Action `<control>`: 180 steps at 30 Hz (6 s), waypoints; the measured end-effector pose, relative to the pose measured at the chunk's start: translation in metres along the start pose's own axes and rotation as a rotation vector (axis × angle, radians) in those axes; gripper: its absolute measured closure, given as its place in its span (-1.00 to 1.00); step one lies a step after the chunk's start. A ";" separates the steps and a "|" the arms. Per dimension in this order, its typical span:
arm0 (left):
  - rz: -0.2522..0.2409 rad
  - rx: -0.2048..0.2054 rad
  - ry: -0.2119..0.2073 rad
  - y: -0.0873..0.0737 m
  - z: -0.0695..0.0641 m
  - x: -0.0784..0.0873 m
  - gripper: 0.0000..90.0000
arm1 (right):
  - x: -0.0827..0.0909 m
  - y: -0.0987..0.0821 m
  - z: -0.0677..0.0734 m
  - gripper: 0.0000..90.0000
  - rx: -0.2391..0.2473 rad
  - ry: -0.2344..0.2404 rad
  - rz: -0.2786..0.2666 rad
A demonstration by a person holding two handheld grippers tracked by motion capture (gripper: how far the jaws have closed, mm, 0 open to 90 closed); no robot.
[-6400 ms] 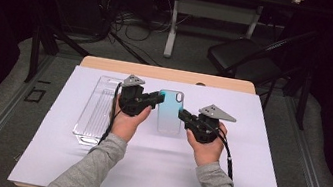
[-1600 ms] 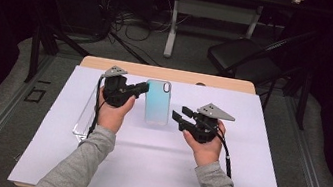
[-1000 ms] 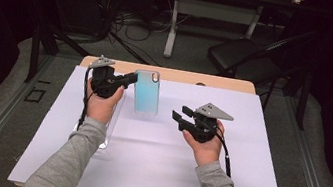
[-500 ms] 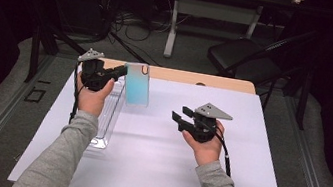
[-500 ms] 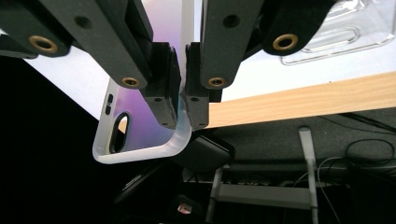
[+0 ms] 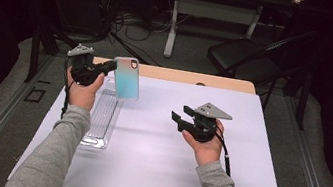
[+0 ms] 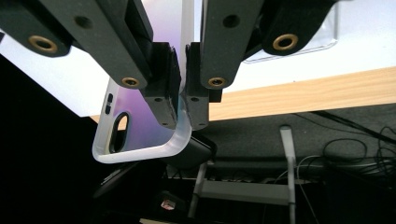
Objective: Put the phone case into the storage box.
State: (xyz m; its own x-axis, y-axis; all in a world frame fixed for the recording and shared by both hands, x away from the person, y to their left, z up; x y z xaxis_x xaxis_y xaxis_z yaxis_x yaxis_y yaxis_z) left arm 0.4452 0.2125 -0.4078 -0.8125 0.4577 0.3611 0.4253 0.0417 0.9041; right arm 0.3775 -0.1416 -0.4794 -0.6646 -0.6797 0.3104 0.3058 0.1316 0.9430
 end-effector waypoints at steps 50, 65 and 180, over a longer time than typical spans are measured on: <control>-0.054 -0.023 0.091 0.000 0.069 -0.016 0.89 | 0.001 -0.002 -0.011 -0.28 -0.018 -0.037 0.022; -0.054 -0.054 0.112 -0.004 0.082 -0.023 0.89 | 0.002 -0.002 -0.011 -0.28 -0.019 -0.043 0.021; 0.050 -0.115 0.058 -0.041 0.108 -0.077 0.88 | 0.009 -0.007 -0.015 -0.29 -0.006 -0.080 0.028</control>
State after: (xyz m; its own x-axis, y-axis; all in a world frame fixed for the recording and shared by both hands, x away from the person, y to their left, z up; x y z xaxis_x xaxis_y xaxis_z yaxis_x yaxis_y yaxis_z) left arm 0.5329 0.2713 -0.4970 -0.8145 0.4044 0.4159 0.4200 -0.0833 0.9037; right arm 0.3800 -0.1597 -0.4846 -0.7078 -0.6160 0.3458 0.3295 0.1452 0.9329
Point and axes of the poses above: each handheld gripper's, and its own axes: x roughly backward along the jaws, y roughly out of its top, z roughly to its left, the point moved 1 cm from there along -x, roughly forward along the jaws, and after that the axes turned 4 degrees about y, right-handed, at the moved point
